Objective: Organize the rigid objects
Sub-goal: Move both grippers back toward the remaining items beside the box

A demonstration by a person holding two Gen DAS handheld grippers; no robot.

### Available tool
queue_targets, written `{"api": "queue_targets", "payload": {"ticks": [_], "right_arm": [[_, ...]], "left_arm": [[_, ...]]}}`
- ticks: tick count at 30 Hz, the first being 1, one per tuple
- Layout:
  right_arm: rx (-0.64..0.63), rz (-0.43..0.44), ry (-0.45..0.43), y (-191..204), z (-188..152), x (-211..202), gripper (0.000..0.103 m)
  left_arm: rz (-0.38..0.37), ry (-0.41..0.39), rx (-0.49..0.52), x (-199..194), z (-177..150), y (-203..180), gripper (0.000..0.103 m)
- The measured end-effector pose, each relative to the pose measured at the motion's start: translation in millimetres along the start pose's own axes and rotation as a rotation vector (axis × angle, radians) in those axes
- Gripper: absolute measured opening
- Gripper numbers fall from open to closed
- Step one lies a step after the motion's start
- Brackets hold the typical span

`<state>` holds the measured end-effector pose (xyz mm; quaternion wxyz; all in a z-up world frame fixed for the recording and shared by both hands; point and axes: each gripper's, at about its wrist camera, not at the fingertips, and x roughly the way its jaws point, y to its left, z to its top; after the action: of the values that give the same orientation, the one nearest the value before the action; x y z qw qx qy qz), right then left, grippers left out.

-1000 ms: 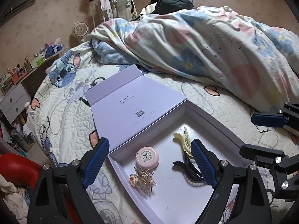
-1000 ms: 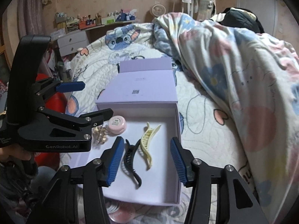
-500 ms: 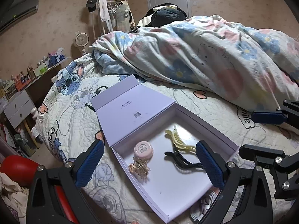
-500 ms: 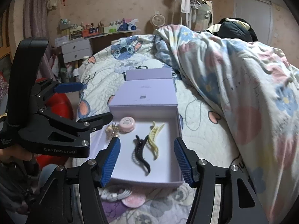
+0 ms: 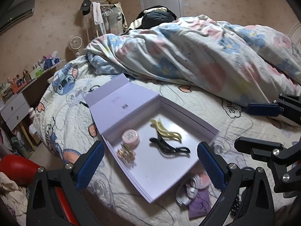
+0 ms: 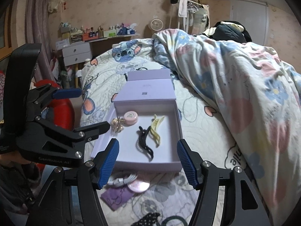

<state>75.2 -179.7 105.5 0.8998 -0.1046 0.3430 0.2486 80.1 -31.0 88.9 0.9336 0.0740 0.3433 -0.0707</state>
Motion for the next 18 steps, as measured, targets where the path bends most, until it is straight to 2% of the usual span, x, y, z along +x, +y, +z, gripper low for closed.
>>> {"api": "queue_targets", "payload": {"ticks": [6,18], "right_arm": [[0.016,-0.006,0.005,4.1,-21.0,-8.9,0.067],[0.080,-0.022,0.042,4.1,-62.2,-19.7,0.067]], "left_arm": [[0.003,0.018,0.026,-6.9,-17.9,-14.7,0.100],[-0.059,0.036,0.002,-22.5,-55.0,-34.1,0.100]]}}
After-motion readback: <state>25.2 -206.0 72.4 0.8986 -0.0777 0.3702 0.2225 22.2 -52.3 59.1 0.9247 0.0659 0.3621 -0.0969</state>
